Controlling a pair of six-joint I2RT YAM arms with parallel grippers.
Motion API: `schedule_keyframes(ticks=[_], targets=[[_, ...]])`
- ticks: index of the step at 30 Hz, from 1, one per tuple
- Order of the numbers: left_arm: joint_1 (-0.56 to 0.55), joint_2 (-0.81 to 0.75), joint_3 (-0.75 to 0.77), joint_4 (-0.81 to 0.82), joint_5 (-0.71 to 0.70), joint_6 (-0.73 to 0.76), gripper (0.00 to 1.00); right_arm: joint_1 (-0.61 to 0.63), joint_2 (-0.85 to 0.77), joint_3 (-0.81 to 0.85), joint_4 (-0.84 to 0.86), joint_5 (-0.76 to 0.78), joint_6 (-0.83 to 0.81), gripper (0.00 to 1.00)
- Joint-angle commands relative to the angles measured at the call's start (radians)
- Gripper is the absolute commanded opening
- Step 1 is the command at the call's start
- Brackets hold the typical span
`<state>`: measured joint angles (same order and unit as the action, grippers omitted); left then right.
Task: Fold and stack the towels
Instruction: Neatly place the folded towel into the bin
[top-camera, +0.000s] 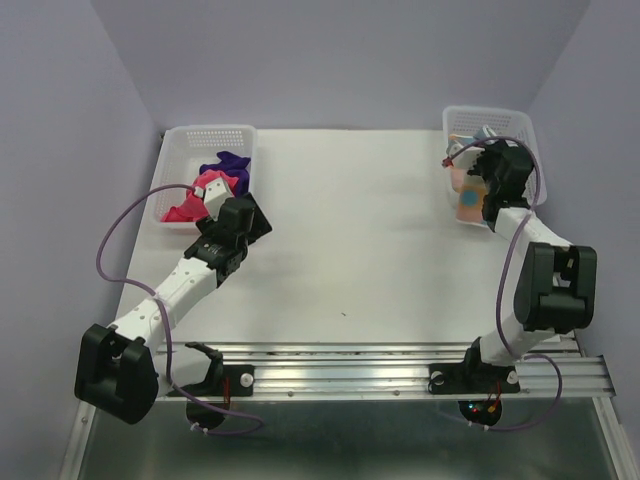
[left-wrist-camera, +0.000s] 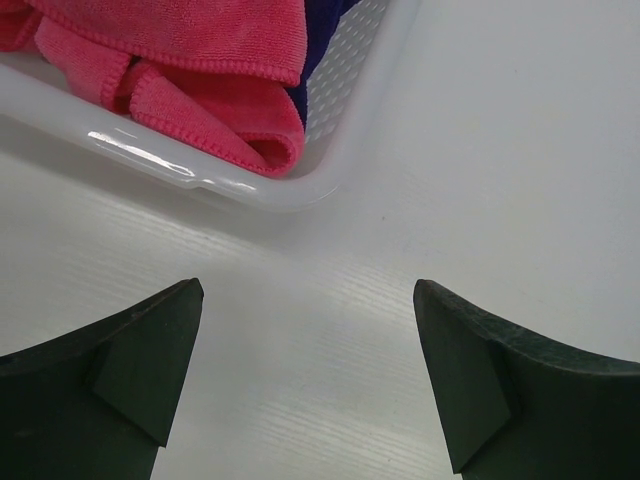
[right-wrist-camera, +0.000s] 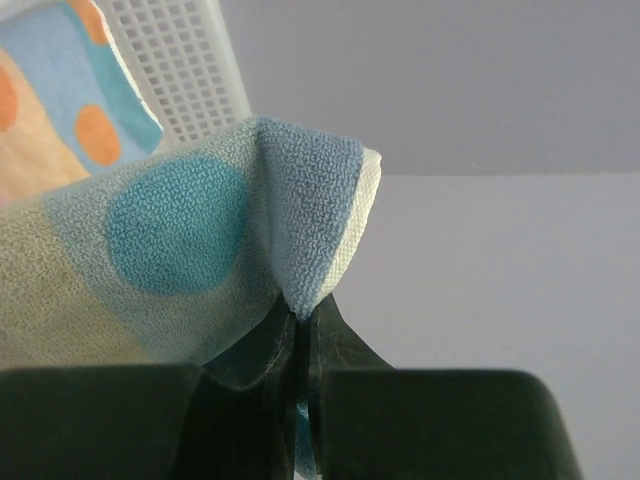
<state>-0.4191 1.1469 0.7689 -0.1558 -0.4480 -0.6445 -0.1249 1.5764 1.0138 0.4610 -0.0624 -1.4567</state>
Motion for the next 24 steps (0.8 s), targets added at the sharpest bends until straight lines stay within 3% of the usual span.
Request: schedule_keyframes(ticks=[1,24], targets=[[0.002,-0.006,0.035,-0.002,-0.044,-0.007,0.99,-0.005,0.083,0.011,0.174,0.007,0.033,0.02],[0.013,0.126,0.09,-0.005,-0.06,-0.011,0.99,-0.022,0.473,0.287,0.257,-0.031,0.032,0.02]])
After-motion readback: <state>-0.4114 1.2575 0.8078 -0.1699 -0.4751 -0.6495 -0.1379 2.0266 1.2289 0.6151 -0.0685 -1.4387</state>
